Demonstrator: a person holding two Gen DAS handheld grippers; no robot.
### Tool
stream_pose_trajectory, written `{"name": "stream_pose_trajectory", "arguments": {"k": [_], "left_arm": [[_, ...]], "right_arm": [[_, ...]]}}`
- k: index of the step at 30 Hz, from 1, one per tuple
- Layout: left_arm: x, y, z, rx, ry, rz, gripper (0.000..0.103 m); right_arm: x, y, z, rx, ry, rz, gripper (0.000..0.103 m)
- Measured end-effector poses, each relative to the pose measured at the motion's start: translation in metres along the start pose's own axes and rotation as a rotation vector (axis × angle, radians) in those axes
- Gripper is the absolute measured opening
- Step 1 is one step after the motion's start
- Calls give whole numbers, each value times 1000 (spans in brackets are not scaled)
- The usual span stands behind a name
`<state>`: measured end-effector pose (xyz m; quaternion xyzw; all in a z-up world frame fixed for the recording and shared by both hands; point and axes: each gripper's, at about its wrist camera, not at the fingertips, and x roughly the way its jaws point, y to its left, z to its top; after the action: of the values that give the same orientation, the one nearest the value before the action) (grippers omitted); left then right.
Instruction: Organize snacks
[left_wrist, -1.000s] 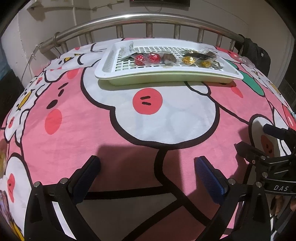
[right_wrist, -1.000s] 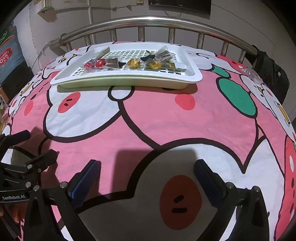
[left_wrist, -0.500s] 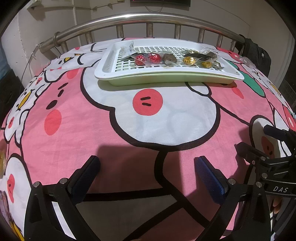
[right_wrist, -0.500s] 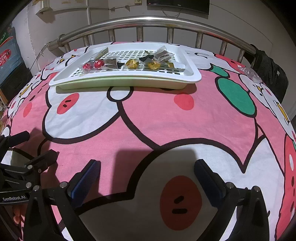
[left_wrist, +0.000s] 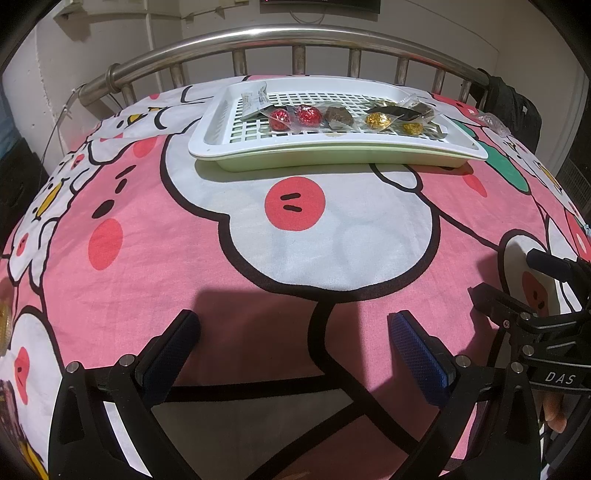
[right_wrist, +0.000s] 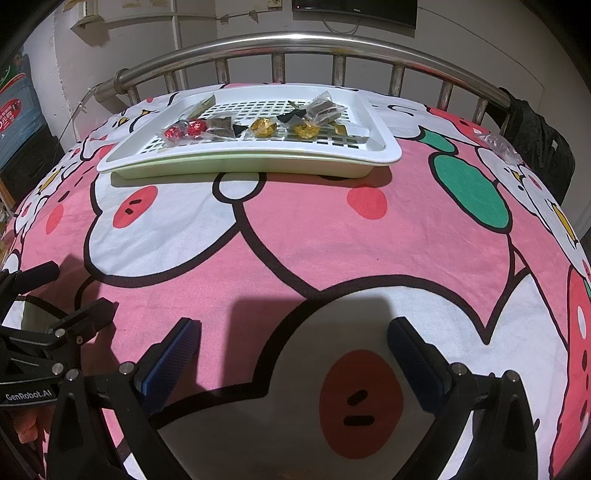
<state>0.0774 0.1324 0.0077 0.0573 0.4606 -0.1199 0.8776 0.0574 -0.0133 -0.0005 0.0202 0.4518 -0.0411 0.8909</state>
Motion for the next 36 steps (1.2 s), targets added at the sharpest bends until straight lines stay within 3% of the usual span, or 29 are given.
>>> {"name": "stream_pose_trajectory", "arguments": {"k": [36], "left_arm": [[0, 3, 0, -10, -1, 5, 103]], "right_arm": [[0, 0, 0, 0, 0, 0, 103]]}}
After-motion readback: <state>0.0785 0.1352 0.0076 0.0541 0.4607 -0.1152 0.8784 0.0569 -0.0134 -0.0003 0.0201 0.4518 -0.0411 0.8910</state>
